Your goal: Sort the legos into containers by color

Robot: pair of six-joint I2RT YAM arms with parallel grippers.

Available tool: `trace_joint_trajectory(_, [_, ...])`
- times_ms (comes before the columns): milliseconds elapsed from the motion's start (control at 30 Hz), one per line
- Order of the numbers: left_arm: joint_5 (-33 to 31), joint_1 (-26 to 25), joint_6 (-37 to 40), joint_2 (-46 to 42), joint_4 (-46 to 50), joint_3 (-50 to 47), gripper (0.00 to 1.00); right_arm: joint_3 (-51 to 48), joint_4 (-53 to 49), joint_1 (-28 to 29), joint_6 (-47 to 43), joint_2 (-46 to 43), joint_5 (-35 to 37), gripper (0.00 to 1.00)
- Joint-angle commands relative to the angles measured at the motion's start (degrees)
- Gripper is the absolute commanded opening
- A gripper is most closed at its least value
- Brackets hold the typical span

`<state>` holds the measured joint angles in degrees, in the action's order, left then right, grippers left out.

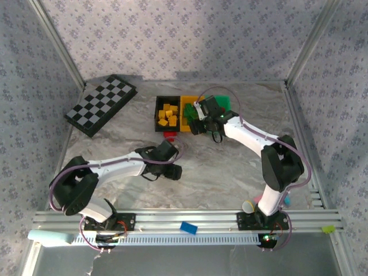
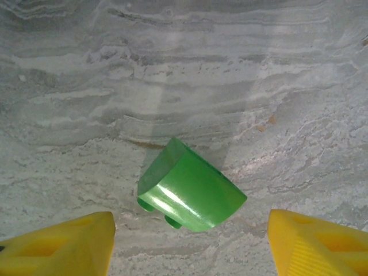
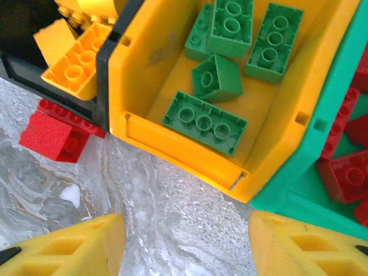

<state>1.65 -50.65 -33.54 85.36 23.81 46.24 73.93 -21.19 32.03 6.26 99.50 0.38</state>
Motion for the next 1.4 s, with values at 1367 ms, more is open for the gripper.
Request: trace_joint_trajectory(1367, [-0.59, 7.05, 7.60, -0.36, 5.45, 19.13, 0.39, -7.46, 3.92, -1.02, 1.91, -5.83, 4.12, 0.61])
